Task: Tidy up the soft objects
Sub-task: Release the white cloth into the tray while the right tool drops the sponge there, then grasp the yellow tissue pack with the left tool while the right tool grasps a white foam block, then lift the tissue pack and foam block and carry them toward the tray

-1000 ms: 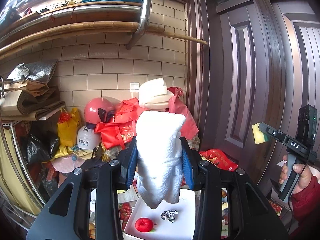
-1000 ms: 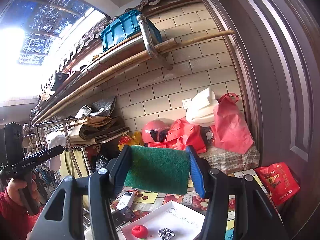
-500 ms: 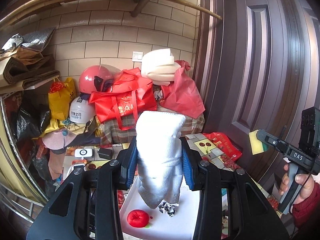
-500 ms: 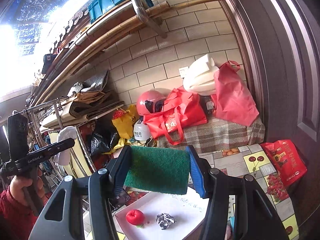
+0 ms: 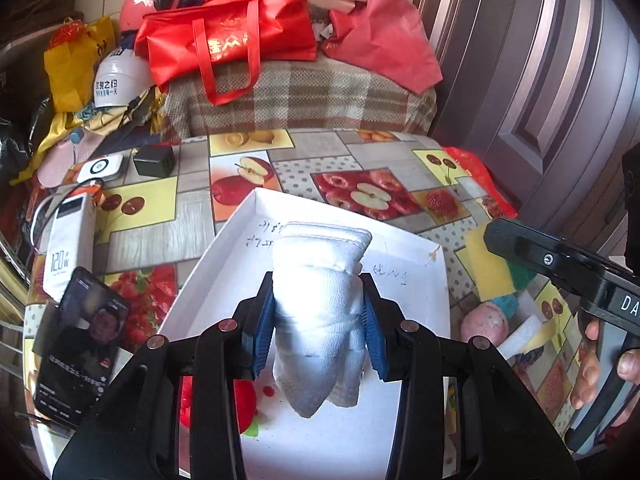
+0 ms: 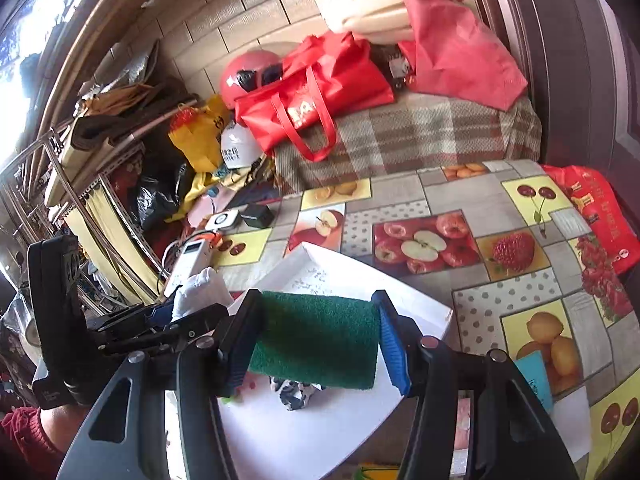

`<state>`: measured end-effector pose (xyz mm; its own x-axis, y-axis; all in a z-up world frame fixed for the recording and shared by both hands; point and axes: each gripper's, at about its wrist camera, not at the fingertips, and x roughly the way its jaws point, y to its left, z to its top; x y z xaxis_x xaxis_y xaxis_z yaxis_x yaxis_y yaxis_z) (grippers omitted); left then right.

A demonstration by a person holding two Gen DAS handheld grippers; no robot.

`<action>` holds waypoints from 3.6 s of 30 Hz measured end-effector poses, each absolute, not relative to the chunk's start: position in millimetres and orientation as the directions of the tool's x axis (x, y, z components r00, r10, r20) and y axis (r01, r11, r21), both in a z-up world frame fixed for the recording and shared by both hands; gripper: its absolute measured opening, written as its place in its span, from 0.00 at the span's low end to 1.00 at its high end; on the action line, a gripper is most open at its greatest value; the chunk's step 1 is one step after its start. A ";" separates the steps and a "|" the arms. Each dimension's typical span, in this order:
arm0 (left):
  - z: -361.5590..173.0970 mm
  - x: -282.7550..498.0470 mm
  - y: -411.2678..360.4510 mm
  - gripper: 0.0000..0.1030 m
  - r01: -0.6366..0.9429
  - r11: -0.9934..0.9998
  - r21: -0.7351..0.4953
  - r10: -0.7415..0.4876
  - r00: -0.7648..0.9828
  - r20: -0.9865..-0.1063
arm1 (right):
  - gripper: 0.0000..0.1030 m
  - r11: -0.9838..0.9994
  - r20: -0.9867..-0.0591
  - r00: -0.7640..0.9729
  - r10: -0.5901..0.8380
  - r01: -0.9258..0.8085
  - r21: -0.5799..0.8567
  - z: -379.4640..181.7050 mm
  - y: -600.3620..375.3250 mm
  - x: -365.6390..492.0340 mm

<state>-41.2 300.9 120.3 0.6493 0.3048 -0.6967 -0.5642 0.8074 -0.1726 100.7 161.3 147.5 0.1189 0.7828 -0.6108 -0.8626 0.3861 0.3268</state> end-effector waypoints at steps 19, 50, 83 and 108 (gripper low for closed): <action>106.7 -62.9 329.1 1.00 -0.684 0.711 -0.164 0.409 0.591 -0.695 | 1.00 0.464 -0.617 0.189 0.764 -0.825 0.321 127.2 159.8 120.1; 103.4 -137.9 174.7 1.00 -0.489 0.832 -0.262 0.172 0.676 -0.717 | 1.00 0.281 -0.859 0.289 0.422 -0.943 -0.179 19.5 35.6 81.0; 81.0 -86.7 115.4 1.00 -0.442 0.858 -0.262 0.087 0.628 -0.773 | 0.56 0.086 -0.879 0.014 0.476 -0.996 0.030 33.5 20.7 79.4; 20.8 26.4 103.9 0.47 -0.559 0.826 -0.076 0.214 0.436 -0.874 | 0.55 0.378 -0.602 0.185 0.777 -0.901 0.211 140.9 -95.3 134.2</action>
